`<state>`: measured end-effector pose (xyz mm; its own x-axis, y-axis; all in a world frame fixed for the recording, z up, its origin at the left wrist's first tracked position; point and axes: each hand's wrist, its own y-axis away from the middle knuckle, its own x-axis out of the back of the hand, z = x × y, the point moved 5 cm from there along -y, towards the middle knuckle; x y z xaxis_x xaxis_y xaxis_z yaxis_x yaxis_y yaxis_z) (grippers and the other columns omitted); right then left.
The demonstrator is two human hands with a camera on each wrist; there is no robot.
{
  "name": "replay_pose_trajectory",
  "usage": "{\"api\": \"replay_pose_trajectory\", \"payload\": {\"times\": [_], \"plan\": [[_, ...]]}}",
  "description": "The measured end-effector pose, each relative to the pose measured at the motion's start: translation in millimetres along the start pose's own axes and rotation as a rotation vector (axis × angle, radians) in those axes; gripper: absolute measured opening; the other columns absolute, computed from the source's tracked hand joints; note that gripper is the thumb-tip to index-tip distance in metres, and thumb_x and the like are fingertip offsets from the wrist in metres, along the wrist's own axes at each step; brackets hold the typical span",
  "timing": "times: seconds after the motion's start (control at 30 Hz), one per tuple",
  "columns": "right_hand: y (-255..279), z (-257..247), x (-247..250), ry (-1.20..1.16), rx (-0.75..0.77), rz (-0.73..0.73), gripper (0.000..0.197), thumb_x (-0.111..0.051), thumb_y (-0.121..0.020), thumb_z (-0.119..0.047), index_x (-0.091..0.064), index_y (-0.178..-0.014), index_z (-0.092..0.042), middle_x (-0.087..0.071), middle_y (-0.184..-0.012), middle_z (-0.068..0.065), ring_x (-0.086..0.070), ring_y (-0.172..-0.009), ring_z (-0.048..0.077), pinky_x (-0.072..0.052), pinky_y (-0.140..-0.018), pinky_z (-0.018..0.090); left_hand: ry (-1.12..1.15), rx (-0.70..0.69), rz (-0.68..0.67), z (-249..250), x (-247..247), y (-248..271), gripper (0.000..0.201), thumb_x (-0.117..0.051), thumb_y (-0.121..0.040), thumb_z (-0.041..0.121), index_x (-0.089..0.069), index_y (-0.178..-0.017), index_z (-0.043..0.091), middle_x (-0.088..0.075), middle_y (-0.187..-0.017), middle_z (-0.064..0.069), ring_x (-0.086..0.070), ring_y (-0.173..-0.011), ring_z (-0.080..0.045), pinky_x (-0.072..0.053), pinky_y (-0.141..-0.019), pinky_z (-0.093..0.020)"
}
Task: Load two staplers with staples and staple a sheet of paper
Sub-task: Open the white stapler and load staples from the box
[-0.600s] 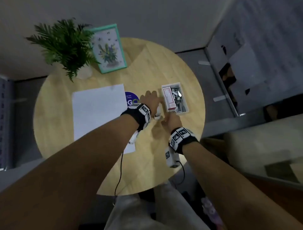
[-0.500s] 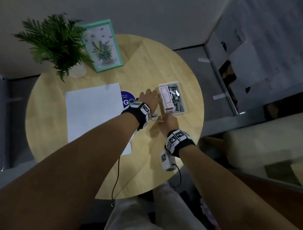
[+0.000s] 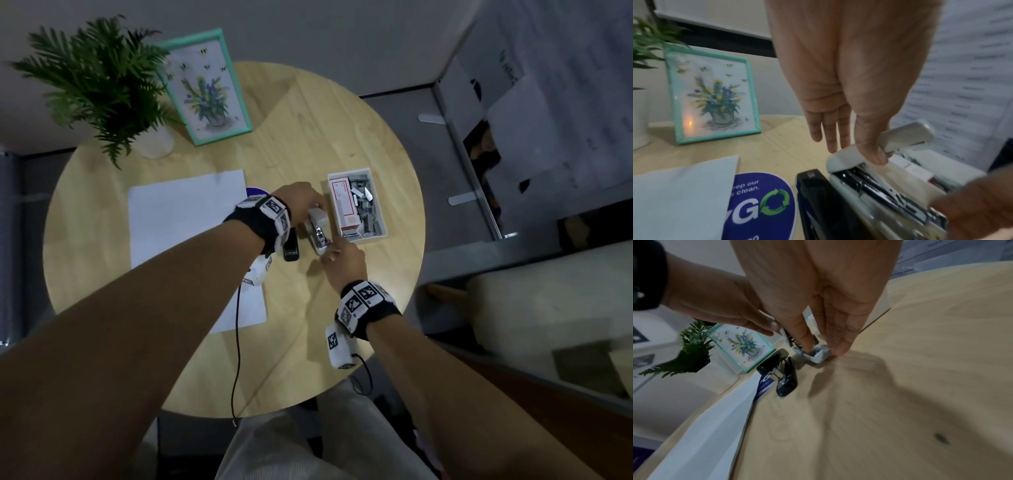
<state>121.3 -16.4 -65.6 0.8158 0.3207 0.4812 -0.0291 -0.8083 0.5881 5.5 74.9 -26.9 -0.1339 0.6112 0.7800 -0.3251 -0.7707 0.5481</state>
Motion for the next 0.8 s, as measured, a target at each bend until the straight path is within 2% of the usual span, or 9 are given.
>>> {"api": "replay_pose_trajectory", "payload": {"times": [0.07,0.13,0.23,0.33,0.47,0.57,0.67,0.73,0.8], "plan": [[3,1,0,-0.05,0.015,0.038,0.037,-0.066,-0.082,-0.008,-0.06,-0.118,-0.005,-0.067,-0.113,0.012,-0.064,-0.104,0.028,-0.049,-0.088,0.029,0.101,0.005,0.034,-5,10,10,0.03,-0.059,-0.087,0.006,-0.067,-0.112,0.02,-0.065,-0.113,-0.011,-0.061,-0.105,-0.03,-0.045,-0.085,-0.032],[8,-2,1,-0.094,0.047,0.099,0.035,-0.069,-0.082,-0.013,-0.062,-0.116,-0.007,-0.064,-0.112,0.01,-0.063,-0.1,0.025,-0.05,-0.09,0.03,0.206,0.001,0.087,-10,18,22,0.031,-0.057,-0.087,0.003,-0.067,-0.113,0.016,-0.065,-0.113,-0.012,-0.06,-0.107,-0.03,-0.046,-0.093,-0.036],[14,-10,8,-0.209,0.112,0.222,0.028,-0.072,-0.08,-0.018,-0.069,-0.106,-0.01,-0.063,-0.101,0.007,-0.063,-0.087,0.021,-0.048,-0.074,0.018,0.327,-0.032,0.173,-17,22,42,0.03,-0.057,-0.09,0.006,-0.063,-0.118,0.016,-0.059,-0.114,-0.014,-0.055,-0.106,-0.028,-0.043,-0.097,-0.04],[12,-14,15,-0.374,0.075,0.223,0.026,-0.073,-0.081,-0.016,-0.07,-0.106,-0.013,-0.066,-0.097,0.003,-0.061,-0.081,0.016,-0.046,-0.063,0.007,0.438,-0.066,0.277,-28,16,59,0.026,-0.056,-0.093,0.015,-0.057,-0.118,0.019,-0.055,-0.11,-0.013,-0.053,-0.102,-0.026,-0.039,-0.088,-0.031],[3,-23,20,-0.579,0.063,0.15,0.021,-0.071,-0.08,0.0,-0.07,-0.091,-0.018,-0.07,-0.092,0.009,-0.065,-0.086,0.023,-0.056,-0.083,0.034,0.593,0.003,0.46,-39,3,78,0.026,-0.05,-0.097,0.022,-0.052,-0.123,0.017,-0.055,-0.108,-0.008,-0.052,-0.096,-0.02,-0.042,-0.086,-0.031],[-4,-27,26,-0.687,0.054,0.098,0.029,-0.069,-0.078,0.01,-0.07,-0.082,-0.019,-0.072,-0.085,0.007,-0.069,-0.085,0.027,-0.056,-0.086,0.042,0.768,0.082,0.611,-41,-10,85,0.03,-0.045,-0.099,0.024,-0.047,-0.126,0.011,-0.057,-0.105,-0.001,-0.057,-0.097,-0.022,-0.047,-0.09,-0.036],[-5,-25,31,-0.721,0.051,0.047,0.031,-0.07,-0.077,0.009,-0.072,-0.081,-0.021,-0.073,-0.098,0.013,-0.07,-0.093,0.029,-0.056,-0.085,0.041,0.956,0.178,0.769,-39,-18,90,0.025,-0.042,-0.1,0.023,-0.042,-0.121,0.01,-0.058,-0.091,0.003,-0.061,-0.085,-0.024,-0.051,-0.084,-0.039],[-1,-22,33,-0.778,0.037,0.009,0.028,-0.068,-0.077,0.012,-0.071,-0.084,-0.015,-0.07,-0.107,0.017,-0.069,-0.092,0.027,-0.058,-0.078,0.035,1.042,0.259,0.841,-38,-20,94,0.031,-0.039,-0.101,0.03,-0.034,-0.128,0.017,-0.06,-0.088,0.003,-0.064,-0.079,-0.025,-0.054,-0.081,-0.04],[2,-19,36,-0.862,0.024,-0.018,0.026,-0.065,-0.078,0.015,-0.069,-0.087,-0.009,-0.066,-0.113,0.02,-0.068,-0.089,0.025,-0.06,-0.073,0.029,1.111,0.299,0.91,-39,-21,96,0.037,-0.039,-0.1,0.036,-0.027,-0.133,0.022,-0.059,-0.076,0.002,-0.062,-0.066,-0.021,-0.054,-0.073,-0.04]]}}
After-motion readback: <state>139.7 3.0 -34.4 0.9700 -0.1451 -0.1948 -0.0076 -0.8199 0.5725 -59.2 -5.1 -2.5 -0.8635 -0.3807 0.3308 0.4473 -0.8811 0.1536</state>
